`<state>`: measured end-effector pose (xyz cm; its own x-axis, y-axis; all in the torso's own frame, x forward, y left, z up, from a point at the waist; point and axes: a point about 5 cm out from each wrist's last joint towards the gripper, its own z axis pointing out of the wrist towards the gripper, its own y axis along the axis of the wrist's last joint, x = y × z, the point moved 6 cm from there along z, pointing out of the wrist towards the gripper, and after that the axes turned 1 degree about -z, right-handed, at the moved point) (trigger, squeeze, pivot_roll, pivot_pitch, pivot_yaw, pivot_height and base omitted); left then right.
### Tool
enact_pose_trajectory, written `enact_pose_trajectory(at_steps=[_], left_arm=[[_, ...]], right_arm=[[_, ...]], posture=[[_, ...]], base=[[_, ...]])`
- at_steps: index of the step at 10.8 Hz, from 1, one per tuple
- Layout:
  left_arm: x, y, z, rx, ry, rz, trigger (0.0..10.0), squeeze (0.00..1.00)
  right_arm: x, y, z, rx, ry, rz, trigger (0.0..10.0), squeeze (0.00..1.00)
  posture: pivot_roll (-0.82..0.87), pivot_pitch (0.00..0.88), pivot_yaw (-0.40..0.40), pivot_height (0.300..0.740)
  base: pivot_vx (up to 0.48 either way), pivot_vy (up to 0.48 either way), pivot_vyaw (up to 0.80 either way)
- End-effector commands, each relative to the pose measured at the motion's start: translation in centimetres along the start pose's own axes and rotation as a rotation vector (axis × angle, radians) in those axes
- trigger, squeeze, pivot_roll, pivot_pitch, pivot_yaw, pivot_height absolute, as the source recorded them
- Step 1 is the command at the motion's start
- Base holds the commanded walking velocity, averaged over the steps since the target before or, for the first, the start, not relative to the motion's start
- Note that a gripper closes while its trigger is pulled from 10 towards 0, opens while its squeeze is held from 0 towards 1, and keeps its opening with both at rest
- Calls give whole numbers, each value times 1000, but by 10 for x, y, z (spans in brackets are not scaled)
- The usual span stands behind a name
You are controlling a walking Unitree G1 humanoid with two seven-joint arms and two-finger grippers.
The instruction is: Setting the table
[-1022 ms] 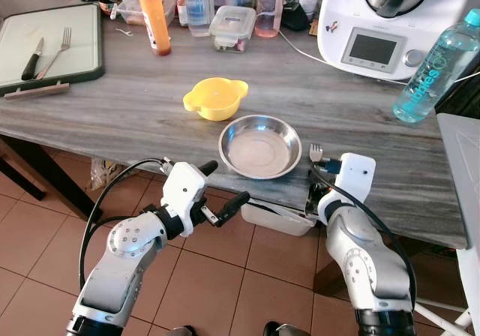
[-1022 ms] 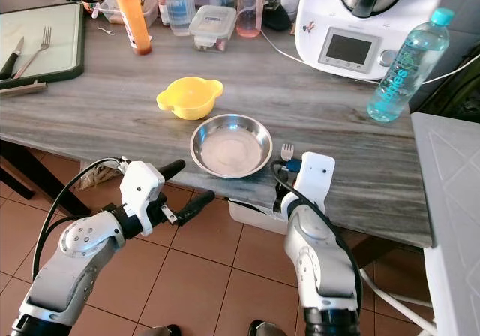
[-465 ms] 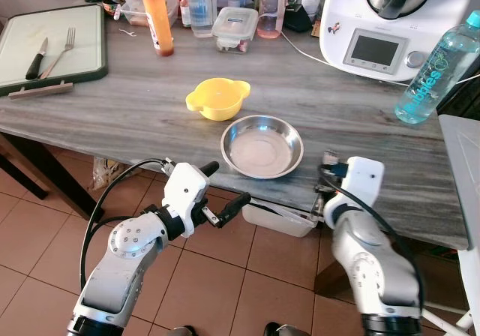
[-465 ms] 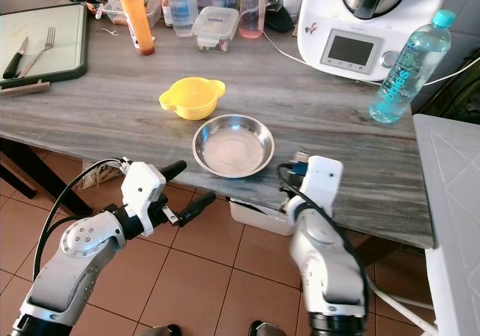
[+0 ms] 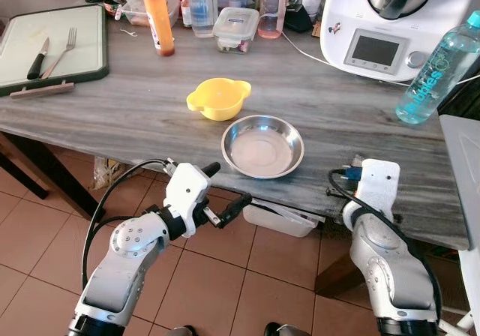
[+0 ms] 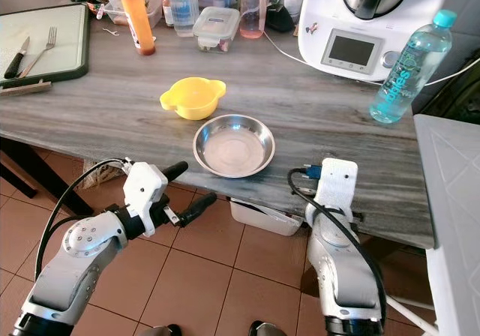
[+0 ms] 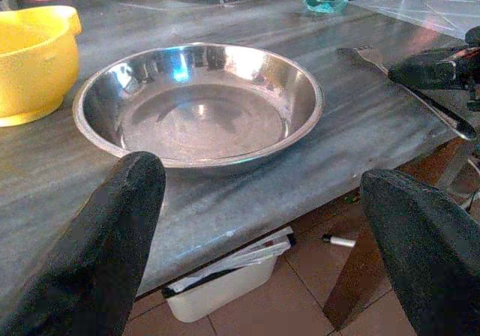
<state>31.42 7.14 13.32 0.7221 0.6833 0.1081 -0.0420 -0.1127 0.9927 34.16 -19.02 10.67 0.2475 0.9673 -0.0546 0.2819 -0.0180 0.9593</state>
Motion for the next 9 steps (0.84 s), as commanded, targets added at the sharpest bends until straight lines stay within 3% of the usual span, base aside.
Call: enact_pose_trajectory(at_steps=[1, 4, 7, 9], left_arm=[[-3, -3, 0, 20, -15, 12, 10000, 0], [-2, -3, 1, 23, -13, 17, 10000, 0], [0, -4, 1, 25, -9, 20, 10000, 0], [0, -4, 1, 27, -7, 21, 10000, 0]], right_arm=[[-9, -37, -2, 136, -33, -23, 0, 0], [-15, -38, 2, 133, -48, -40, 0, 0], [-27, -17, 7, 34, -81, -215, 0, 0], [-28, -14, 7, 5, -85, -261, 0, 0]], posture=[[131, 178, 0, 740], [132, 174, -1, 740], [137, 171, 0, 740], [138, 172, 0, 740]], base=[[0, 0, 0], [0, 0, 0], [0, 0, 0], [0, 0, 0]])
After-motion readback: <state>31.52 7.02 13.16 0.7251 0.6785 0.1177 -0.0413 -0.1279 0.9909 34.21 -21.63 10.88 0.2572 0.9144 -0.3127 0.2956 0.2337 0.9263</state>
